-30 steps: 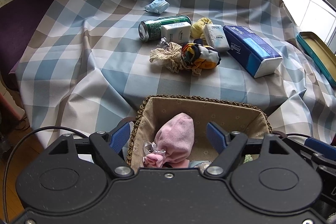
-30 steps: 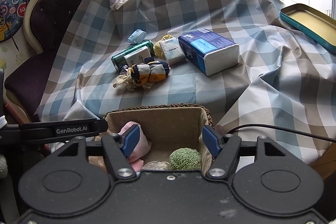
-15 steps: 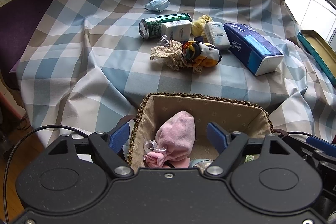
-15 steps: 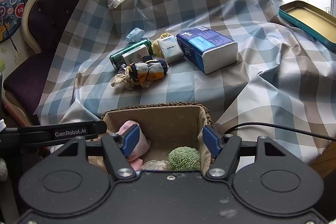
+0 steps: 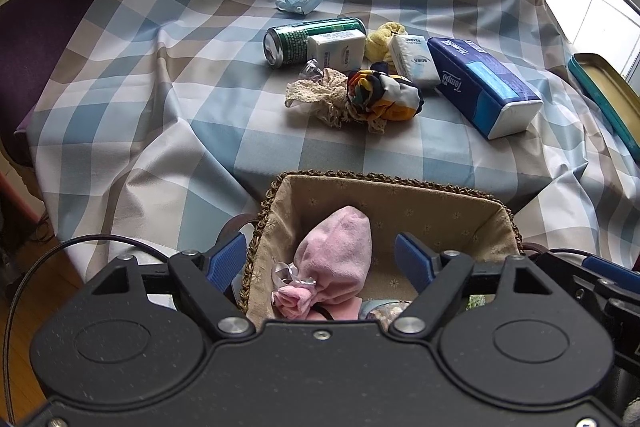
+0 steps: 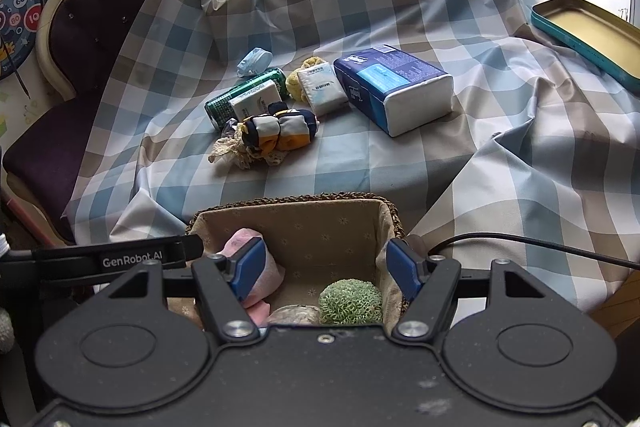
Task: Organize soft objects
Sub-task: 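Open both tools to release the pink pouch and green ball in the basket, then move both tools back over the table toward the lace cloth and cloth bundle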
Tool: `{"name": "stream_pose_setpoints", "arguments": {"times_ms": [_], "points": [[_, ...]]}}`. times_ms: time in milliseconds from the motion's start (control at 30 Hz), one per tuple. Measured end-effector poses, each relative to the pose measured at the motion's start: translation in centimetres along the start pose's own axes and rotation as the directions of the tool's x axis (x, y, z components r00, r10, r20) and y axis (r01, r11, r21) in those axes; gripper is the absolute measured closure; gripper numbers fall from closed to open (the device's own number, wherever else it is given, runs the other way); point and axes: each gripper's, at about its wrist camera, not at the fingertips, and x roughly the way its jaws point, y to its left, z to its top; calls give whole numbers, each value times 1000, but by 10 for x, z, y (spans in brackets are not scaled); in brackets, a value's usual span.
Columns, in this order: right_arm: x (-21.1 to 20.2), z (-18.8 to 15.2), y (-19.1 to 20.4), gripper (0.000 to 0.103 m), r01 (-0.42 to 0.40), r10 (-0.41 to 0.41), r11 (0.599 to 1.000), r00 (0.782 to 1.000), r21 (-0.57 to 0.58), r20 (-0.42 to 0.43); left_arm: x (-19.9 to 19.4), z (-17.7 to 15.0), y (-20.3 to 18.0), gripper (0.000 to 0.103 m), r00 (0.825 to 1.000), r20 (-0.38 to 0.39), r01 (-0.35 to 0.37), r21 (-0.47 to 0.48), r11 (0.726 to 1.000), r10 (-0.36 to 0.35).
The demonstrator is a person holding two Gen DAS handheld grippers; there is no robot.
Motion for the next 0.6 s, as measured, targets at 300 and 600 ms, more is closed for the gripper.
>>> {"name": "stream_pose_setpoints", "arguments": {"times_ms": [300, 600], "points": [[7, 6, 0, 36, 9, -9, 1000, 1000, -8, -5, 7, 2, 0, 25, 1000, -24, 6, 9, 1000, -5], [26, 20, -2, 35, 26, -26, 999, 999, -19, -21, 22, 12, 2, 25, 999, -50, -1, 21, 1000, 3]]}}
